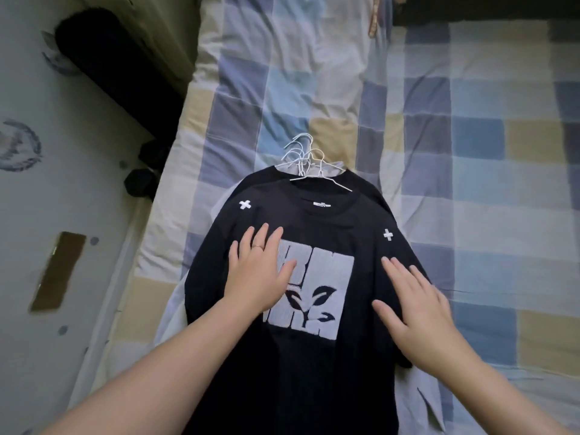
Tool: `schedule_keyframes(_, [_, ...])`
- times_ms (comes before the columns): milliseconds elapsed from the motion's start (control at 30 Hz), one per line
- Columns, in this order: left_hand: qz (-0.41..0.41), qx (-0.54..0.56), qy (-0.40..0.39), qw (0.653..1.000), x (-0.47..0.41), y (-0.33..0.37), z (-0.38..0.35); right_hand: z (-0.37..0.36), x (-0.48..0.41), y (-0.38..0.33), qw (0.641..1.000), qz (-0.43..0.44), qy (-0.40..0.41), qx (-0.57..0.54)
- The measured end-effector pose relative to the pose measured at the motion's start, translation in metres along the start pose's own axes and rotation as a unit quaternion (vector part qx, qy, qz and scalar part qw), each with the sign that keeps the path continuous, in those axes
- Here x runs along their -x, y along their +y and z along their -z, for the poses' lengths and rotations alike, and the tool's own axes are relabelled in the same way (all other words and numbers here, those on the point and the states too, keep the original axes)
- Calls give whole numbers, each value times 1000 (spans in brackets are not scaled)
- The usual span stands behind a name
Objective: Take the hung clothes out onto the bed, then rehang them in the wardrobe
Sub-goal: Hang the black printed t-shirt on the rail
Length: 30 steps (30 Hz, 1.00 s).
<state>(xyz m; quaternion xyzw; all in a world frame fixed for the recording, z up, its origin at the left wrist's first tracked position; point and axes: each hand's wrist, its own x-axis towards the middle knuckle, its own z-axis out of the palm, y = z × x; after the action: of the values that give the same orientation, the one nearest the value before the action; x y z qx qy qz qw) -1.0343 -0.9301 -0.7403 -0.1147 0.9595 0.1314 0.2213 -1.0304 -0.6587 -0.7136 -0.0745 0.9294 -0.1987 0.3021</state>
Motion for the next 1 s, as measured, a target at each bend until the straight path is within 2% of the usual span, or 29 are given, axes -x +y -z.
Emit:
schedule_keyframes(267, [-27, -63, 40, 997, -161, -52, -47, -54, -180, 18, 997, -55, 51, -10])
schedule_keyframes(500, [-13, -64, 91, 994, -229, -61, -51, -70, -282, 39, 994, -84, 71, 11])
schedule_keyframes(633, [-8, 34, 152, 988, -230, -53, -44, -60, -289, 38, 988, -110, 103, -23])
schedule_keyframes(767, [-49, 115, 175, 977, -212, -51, -28, -40, -270, 41, 984, -95, 140, -58])
schedule_keyframes(1000, [-119, 148, 138, 972, -146, -42, 31, 31, -166, 31, 987, -43, 122, -93])
